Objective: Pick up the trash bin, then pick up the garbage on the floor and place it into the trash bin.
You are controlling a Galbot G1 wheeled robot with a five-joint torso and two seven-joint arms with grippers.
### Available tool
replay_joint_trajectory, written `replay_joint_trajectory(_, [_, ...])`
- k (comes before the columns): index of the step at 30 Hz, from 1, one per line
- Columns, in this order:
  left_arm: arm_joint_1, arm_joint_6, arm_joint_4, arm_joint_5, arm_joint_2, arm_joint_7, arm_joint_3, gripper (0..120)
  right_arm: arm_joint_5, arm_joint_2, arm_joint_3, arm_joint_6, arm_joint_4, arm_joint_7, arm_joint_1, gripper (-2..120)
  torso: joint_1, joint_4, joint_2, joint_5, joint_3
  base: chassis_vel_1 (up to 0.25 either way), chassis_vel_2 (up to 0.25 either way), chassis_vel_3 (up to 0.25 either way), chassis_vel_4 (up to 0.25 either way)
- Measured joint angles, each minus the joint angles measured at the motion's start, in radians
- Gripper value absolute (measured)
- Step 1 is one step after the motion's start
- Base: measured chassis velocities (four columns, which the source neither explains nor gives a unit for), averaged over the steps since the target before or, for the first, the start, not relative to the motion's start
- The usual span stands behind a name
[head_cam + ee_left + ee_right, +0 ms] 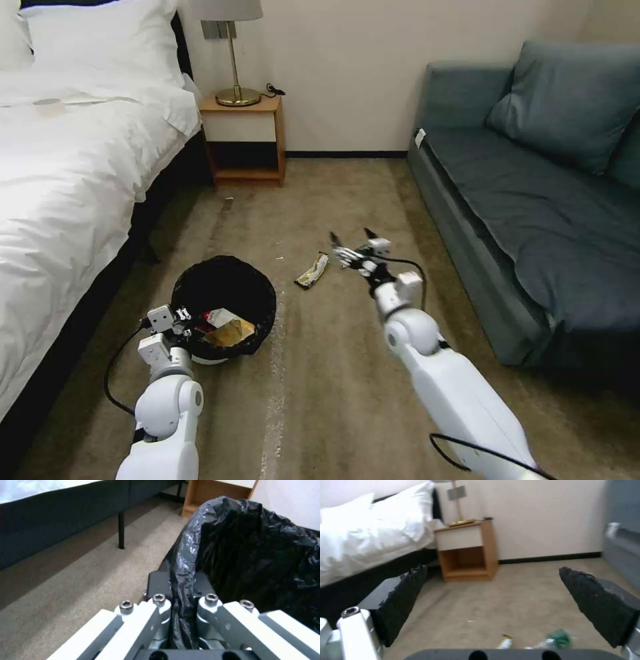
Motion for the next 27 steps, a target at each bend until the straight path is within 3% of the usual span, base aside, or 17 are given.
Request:
replay_joint_trajectory(10, [-0.005,0.0,0.001,-0.009,0.006,0.022,0.001,4,-0.055,0.037,0.142,0.03,0.074,0.014,-0.141,100,0.0,-0.0001,0.0,-0.0001,0.0,0.0,0.0,0.0,0.0])
replay_joint_trajectory(13, [-0.01,-0.006,0.012,-0.019,0.017,0.042,-0.004,4,-0.136,0.061,0.173,0.086,0.044,0.02,-0.198,100,0.0,0.0,0.0,0.0002,0.0,0.0,0.0,0.0,0.0])
replay_joint_trajectory(27, [-0.009,-0.018,0.033,-0.025,0.016,0.062,0.001,4,-0.191,0.083,0.193,0.169,0.002,-0.038,-0.262,100,0.0,0.0,0.0,0.0,0.0,0.0,0.0,0.0,0.0])
